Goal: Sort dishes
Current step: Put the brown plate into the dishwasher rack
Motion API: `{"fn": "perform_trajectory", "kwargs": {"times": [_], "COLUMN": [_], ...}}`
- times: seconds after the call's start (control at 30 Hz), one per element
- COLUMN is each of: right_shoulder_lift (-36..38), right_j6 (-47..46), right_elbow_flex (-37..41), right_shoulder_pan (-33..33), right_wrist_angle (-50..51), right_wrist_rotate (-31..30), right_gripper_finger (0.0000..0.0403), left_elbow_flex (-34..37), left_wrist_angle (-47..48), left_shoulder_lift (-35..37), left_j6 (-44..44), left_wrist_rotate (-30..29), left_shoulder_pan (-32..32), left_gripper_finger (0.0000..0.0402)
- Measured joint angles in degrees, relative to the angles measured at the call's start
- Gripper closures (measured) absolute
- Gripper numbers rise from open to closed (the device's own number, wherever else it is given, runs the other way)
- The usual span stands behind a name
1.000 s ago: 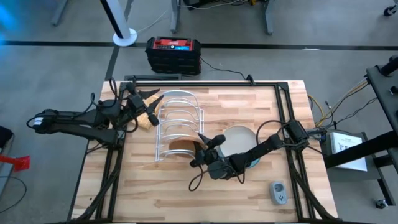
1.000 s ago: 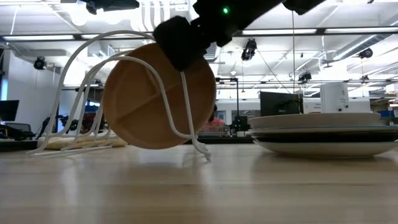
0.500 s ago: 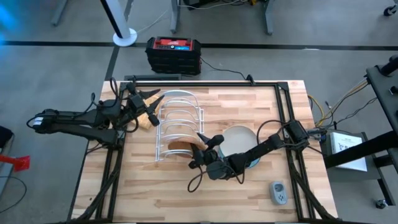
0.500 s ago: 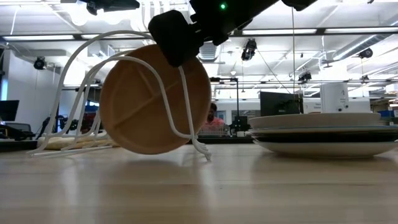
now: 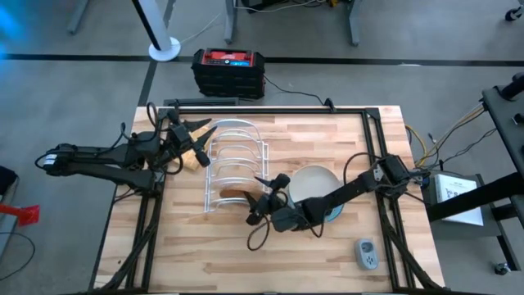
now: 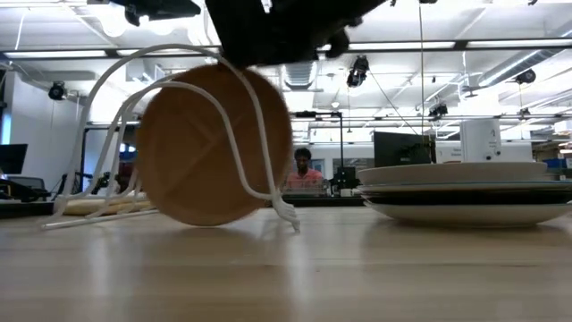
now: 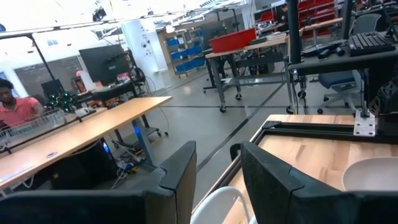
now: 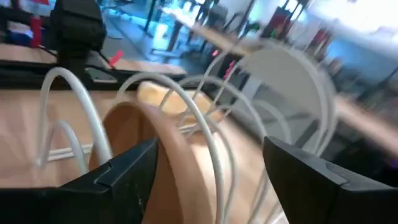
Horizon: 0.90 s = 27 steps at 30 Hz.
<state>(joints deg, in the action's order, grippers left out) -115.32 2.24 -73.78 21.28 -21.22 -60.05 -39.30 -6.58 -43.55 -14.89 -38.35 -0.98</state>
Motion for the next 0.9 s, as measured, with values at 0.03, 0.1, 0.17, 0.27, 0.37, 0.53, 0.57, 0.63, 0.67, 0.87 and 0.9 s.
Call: {"fn": "perform_trajectory", "kwargs": {"times": [0.03, 0.1, 0.17, 0.27, 0.37, 0.53, 0.57, 0.63, 0.67, 0.87, 0.9], "right_shoulder_lift": [0.3, 0.6, 1.3, 3.1, 4.1, 7.1, 7.7, 9.0, 9.5, 15.1, 16.0], "right_j6": [-2.8, -7.6, -10.7, -11.6, -10.3, -10.8, -11.9, -14.3, -15.7, -28.1, -30.6], "right_elbow_flex": [0.0, 0.1, 0.2, 0.1, 0.1, 0.1, 0.1, 0.1, 0.1, 0.2, 0.4], "right_shoulder_pan": [-0.5, -1.4, -1.9, -1.9, -1.7, -0.9, -0.7, -0.2, 0.1, 2.2, 2.4], "right_wrist_angle": [2.9, 8.0, 11.8, 13.6, 14.3, 18.8, 20.8, 26.1, 28.6, 47.6, 50.9], "right_wrist_rotate": [1.6, 3.9, 5.7, 6.1, 6.1, 6.1, 6.1, 6.2, 6.2, 7.9, 9.0], "right_gripper_finger": [0.0119, 0.0116, 0.0113, 0.0109, 0.0108, 0.0109, 0.0109, 0.0107, 0.0107, 0.0108, 0.0107], "left_elbow_flex": [0.0, 0.0, 0.0, 0.0, 0.0, 0.0, 0.0, 0.0, 0.0, 0.0, 0.0], "left_wrist_angle": [0.3, 0.7, 1.0, 1.6, 1.6, 3.6, 4.0, 4.4, 4.5, 5.4, 6.0], "left_shoulder_lift": [0.0, 0.0, 0.0, 0.0, 0.0, 0.0, 0.1, 0.3, 0.5, 2.1, 2.4], "left_j6": [0.4, 0.9, 1.5, 2.1, 2.6, 4.8, 5.4, 6.1, 6.5, 8.0, 8.2], "left_wrist_rotate": [0.0, 0.0, 0.0, 0.0, 0.1, 0.5, 1.1, 3.1, 4.4, 8.9, 9.1], "left_shoulder_pan": [0.0, -0.1, -0.1, -0.1, -0.1, -0.2, -0.4, -0.9, -1.3, -5.8, -6.8], "left_gripper_finger": [0.0286, 0.0286, 0.0286, 0.0286, 0.0286, 0.0286, 0.0286, 0.0286, 0.0286, 0.0286, 0.0286]}}
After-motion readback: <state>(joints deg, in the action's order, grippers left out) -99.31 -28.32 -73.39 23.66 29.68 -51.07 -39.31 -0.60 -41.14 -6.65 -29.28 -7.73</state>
